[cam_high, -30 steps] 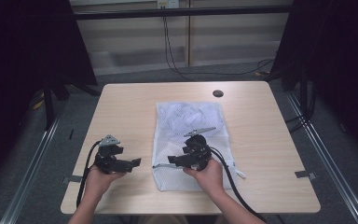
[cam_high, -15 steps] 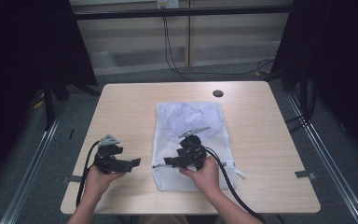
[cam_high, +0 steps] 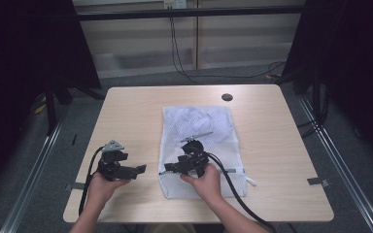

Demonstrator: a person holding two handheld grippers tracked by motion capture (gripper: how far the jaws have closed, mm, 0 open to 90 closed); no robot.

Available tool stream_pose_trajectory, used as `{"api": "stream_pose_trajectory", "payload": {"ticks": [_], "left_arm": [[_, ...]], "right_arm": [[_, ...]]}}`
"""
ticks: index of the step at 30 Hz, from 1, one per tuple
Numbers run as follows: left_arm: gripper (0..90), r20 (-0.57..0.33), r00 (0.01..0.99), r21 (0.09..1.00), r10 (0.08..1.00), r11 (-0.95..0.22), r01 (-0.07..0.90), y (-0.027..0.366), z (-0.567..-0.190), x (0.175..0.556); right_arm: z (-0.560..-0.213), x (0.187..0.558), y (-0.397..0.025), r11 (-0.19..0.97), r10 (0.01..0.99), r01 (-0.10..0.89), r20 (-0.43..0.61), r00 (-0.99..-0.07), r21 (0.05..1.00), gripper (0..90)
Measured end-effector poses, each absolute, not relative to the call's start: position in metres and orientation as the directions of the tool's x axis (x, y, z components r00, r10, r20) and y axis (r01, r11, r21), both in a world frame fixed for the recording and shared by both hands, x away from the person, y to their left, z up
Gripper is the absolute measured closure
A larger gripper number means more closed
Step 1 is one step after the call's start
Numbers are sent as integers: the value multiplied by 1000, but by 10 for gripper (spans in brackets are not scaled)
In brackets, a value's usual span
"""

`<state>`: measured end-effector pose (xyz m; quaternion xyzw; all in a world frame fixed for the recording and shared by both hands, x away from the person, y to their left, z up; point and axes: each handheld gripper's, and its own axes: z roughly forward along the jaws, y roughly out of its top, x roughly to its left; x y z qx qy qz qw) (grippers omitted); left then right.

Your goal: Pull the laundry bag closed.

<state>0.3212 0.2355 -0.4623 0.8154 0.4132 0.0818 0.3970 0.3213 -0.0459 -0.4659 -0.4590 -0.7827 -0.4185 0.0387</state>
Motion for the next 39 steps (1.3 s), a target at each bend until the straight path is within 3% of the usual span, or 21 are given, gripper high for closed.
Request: {"api": "stream_pose_trajectory", "payload": {"ticks": [11, 39], "left_arm": [[65, -194, 638, 711, 745, -341, 614, 235, -463, 321], [65, -195, 631, 708, 751, -338, 621, 236, -463, 322]], "right_arm": [[-471, 324, -38, 234, 674, 773, 476, -566, 589, 439], [-478, 327, -22, 246, 666, 802, 506, -548, 544, 554]]}}
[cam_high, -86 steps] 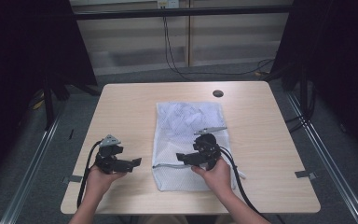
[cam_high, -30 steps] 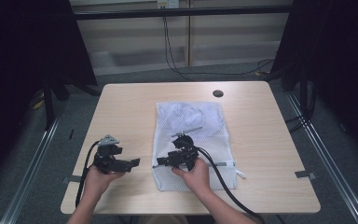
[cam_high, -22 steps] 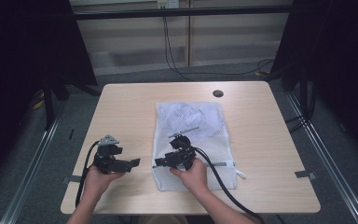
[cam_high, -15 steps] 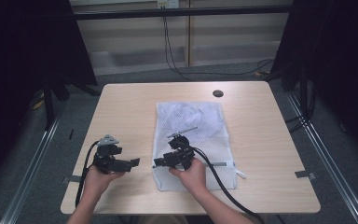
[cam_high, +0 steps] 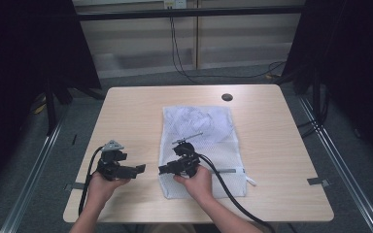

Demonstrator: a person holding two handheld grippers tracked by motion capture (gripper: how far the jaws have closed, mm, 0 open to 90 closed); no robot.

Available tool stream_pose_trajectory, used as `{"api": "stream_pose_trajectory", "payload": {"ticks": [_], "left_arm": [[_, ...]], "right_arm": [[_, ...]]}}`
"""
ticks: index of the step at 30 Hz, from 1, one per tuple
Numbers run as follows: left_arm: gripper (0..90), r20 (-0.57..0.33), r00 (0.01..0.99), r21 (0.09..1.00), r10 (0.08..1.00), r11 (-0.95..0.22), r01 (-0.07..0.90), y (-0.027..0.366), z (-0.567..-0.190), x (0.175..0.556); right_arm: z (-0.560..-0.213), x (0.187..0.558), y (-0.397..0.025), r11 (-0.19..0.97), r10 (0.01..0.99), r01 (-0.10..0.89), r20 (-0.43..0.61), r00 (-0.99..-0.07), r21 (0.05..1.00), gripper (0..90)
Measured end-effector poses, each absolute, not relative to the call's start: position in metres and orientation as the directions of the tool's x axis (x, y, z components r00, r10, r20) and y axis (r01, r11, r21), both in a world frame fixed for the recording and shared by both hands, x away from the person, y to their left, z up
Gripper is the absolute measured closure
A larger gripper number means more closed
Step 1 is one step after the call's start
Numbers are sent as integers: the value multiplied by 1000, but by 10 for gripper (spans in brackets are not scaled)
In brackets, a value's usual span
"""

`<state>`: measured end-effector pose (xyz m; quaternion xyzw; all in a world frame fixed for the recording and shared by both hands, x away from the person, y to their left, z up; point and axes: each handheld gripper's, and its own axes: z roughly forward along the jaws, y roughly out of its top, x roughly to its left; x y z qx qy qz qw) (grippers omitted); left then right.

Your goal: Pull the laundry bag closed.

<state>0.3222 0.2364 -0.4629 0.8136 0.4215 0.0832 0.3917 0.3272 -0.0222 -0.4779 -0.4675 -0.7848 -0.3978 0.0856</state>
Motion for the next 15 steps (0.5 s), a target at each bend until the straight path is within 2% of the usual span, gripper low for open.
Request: {"api": "stream_pose_trajectory", "payload": {"ticks": [15], "left_arm": [[66, -188, 627, 706, 756, -340, 621, 238, -463, 323]], "right_arm": [[-484, 330, -10, 282, 677, 810, 492, -547, 514, 675]]}}
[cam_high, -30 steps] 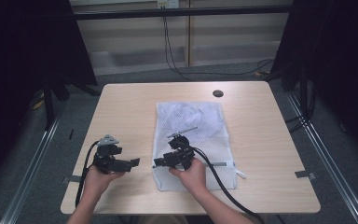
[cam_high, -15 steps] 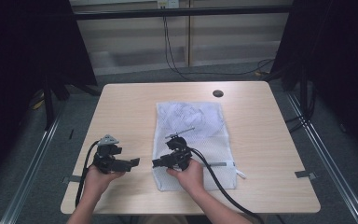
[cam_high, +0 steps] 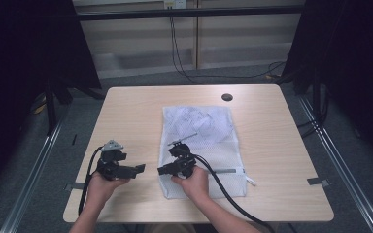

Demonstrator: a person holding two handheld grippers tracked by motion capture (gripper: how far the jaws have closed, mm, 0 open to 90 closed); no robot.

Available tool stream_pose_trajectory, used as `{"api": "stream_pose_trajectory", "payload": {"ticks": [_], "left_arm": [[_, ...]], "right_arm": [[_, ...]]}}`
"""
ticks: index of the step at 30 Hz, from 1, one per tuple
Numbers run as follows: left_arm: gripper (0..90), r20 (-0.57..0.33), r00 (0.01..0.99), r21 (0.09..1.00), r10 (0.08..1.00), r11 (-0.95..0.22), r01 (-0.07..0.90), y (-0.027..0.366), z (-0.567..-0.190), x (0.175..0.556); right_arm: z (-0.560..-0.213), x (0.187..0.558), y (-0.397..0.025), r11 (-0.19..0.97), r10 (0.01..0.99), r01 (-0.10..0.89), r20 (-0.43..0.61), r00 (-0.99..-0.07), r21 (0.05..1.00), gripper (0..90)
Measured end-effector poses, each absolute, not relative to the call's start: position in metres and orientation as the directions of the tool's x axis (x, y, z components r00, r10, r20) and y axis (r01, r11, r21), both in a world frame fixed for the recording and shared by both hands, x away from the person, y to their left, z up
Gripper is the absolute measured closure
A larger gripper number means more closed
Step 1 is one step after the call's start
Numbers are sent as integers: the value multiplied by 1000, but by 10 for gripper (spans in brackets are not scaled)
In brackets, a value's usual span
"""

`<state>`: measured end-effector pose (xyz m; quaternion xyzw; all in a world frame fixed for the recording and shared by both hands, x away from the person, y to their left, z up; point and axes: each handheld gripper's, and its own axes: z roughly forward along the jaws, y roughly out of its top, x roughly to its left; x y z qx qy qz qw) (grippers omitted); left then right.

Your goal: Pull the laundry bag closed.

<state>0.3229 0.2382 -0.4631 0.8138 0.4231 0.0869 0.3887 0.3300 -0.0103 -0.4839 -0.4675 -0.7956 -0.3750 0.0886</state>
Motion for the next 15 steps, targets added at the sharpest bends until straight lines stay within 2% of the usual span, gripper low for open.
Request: {"api": "stream_pose_trajectory", "payload": {"ticks": [7, 15], "left_arm": [[66, -191, 626, 705, 756, -338, 623, 239, -463, 323], [66, -188, 627, 701, 756, -344, 624, 239, -464, 324]], "right_arm": [[-485, 331, -8, 283, 680, 811, 489, -546, 512, 761], [-488, 334, -7, 291, 680, 818, 494, -542, 497, 771]]}}
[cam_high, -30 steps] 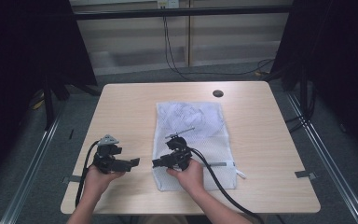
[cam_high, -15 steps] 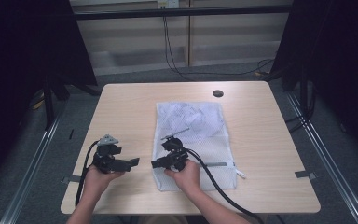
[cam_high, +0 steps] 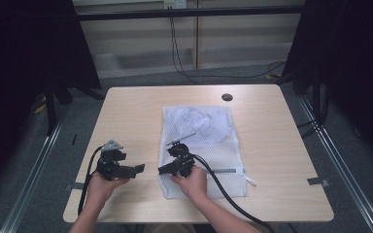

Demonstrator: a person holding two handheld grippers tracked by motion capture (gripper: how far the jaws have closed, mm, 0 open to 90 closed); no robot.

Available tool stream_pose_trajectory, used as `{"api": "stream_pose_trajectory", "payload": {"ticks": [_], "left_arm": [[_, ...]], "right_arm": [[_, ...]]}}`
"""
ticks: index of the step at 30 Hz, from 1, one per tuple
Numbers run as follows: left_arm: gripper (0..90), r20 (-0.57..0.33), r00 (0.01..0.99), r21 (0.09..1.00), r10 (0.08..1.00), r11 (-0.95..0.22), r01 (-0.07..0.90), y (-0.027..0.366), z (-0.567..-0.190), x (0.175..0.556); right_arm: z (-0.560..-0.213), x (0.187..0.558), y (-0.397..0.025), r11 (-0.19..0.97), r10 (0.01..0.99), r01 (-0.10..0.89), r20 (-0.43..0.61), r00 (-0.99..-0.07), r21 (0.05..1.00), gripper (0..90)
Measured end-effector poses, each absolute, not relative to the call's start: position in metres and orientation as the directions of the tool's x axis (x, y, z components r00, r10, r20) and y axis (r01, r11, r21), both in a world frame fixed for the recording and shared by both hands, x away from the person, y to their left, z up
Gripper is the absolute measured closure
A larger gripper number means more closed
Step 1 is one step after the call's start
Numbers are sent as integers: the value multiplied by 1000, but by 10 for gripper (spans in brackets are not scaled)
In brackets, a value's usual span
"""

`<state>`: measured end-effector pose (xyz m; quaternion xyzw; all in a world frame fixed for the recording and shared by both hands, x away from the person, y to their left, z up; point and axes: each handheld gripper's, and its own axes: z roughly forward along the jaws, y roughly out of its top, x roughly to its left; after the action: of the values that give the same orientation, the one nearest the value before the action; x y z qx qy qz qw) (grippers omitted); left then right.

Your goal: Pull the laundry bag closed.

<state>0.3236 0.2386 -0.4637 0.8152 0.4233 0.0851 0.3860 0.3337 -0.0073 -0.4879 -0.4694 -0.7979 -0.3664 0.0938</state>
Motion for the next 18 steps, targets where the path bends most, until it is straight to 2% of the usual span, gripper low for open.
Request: {"api": "stream_pose_trajectory", "payload": {"ticks": [11, 18], "left_arm": [[70, -188, 636, 698, 749, -353, 623, 237, -464, 323], [73, -201, 644, 699, 738, -352, 622, 234, -464, 321]], "right_arm": [[-491, 335, -5, 300, 676, 827, 506, -536, 474, 857], [-484, 334, -9, 290, 666, 818, 509, -546, 497, 867]]}}
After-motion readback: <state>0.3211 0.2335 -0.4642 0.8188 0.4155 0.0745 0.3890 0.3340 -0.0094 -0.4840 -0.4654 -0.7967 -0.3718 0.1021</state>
